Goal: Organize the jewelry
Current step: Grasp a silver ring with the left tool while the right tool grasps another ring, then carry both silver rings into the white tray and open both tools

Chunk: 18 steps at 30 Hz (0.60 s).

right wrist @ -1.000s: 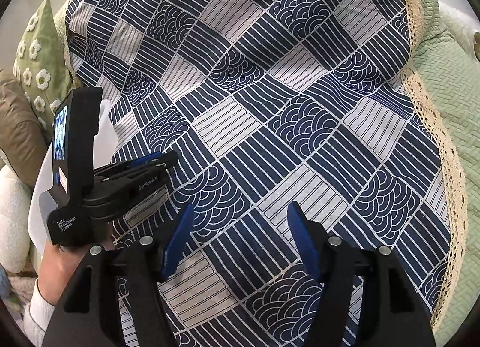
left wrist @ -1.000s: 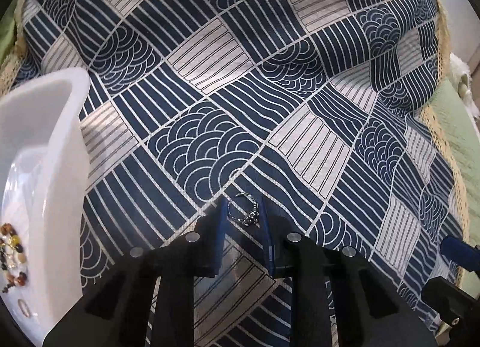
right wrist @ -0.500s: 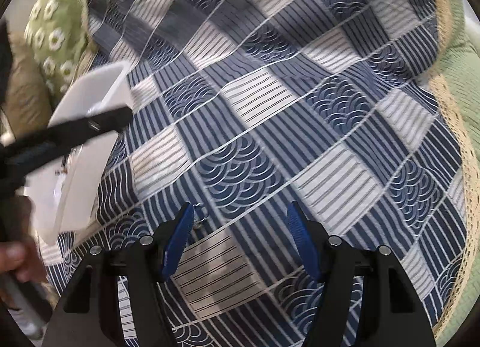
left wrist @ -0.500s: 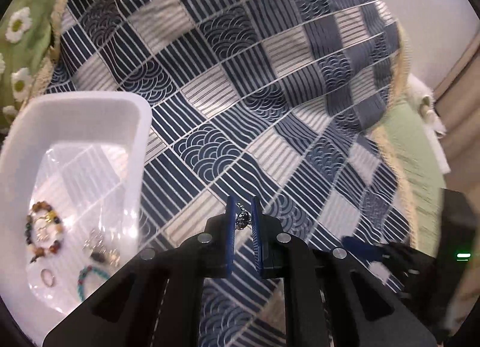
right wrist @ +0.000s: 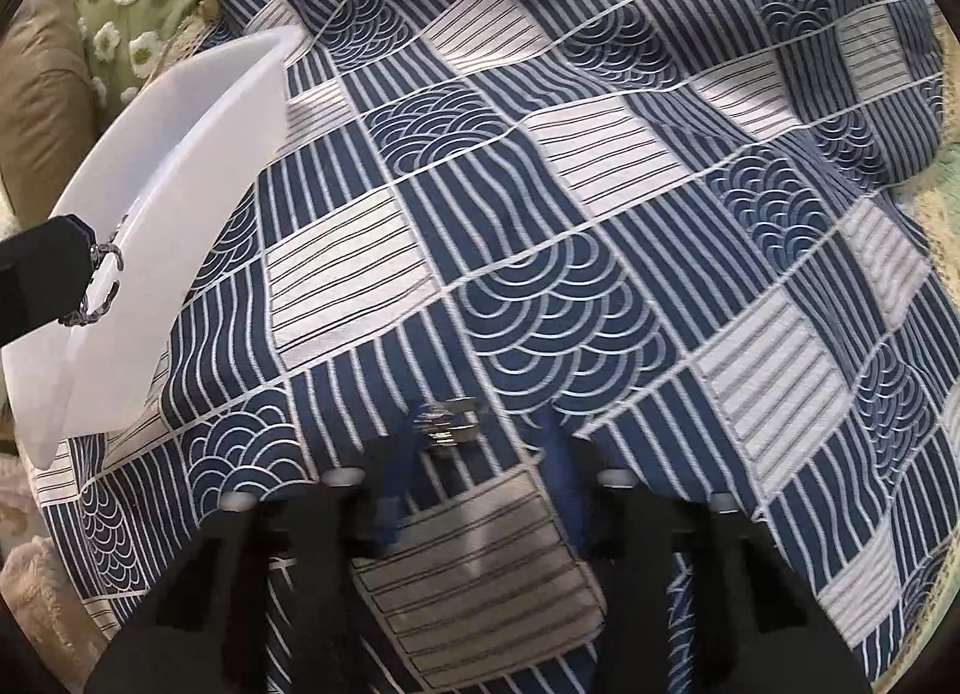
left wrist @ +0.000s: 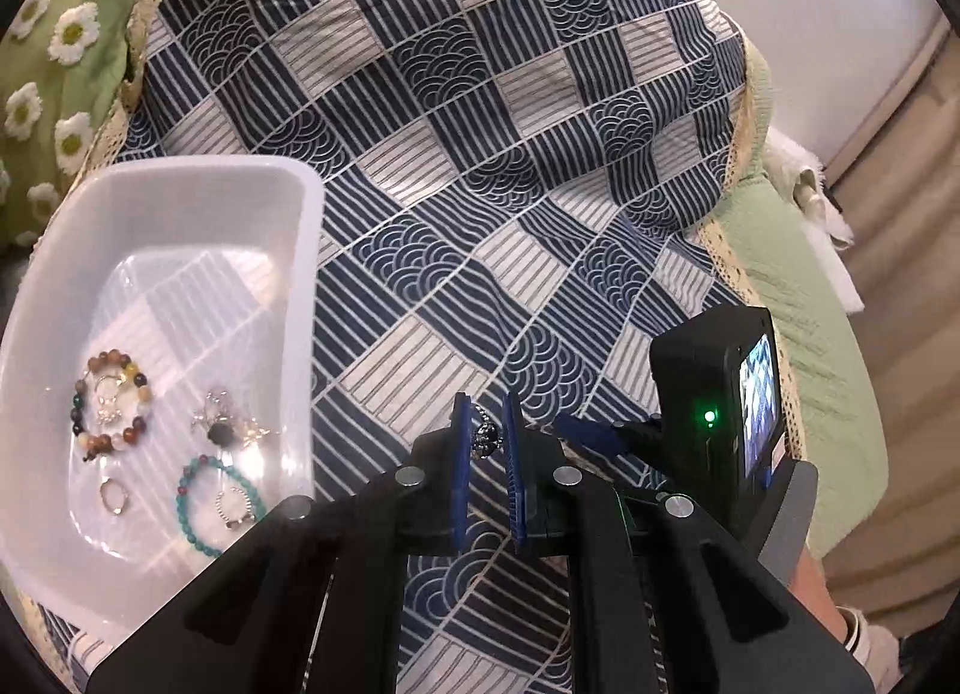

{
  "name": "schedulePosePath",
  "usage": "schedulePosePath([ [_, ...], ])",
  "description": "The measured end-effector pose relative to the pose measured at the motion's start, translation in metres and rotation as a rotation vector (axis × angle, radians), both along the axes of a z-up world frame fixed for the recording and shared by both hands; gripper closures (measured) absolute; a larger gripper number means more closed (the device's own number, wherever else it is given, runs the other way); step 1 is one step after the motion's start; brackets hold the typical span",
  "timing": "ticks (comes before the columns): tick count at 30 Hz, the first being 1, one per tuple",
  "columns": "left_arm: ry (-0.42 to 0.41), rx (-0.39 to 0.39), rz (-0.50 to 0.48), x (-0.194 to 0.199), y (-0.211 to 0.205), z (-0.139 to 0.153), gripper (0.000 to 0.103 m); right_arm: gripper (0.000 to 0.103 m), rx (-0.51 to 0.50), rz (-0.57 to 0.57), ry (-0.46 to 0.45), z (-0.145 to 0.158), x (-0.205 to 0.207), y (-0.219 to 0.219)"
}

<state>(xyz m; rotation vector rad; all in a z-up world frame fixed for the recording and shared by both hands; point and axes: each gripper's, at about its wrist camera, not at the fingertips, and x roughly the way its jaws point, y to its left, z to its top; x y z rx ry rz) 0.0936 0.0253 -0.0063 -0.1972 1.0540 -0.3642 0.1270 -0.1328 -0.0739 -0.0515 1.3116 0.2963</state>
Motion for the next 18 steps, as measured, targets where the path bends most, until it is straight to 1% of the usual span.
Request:
schedulePosePath([
  [1,0.002,0.003,0.002,0.0,0.002,-0.001,0.093,0.08,0.005,0.001,0.003,0.0,0.0,0.0],
  [7,-0.001,0.001,0.009,-0.002,0.012,0.0,0.093,0.08,0.036,-0.016,0.001,0.006,0.001,-0.005],
  [10,-0.008,-0.009,0.018,-0.003,0.019,0.004,0.093,0.08,0.061,-0.034,-0.024,0.019,0.002,-0.009],
  [13,-0.035,-0.026,0.037,-0.006,0.031,0.015,0.093,0.08,0.121,-0.029,-0.085,0.048,-0.002,-0.008],
  [14,-0.05,-0.03,0.051,-0.008,0.038,0.02,0.093,0.08,0.148,-0.014,-0.117,0.063,-0.004,-0.004],
  [15,-0.058,-0.032,0.055,-0.009,0.043,0.023,0.093,0.08,0.169,0.005,-0.151,0.077,-0.007,0.003],
  [18,-0.076,-0.019,0.083,-0.01,0.063,0.029,0.093,0.08,0.203,0.045,-0.2,0.102,-0.01,0.024],
])
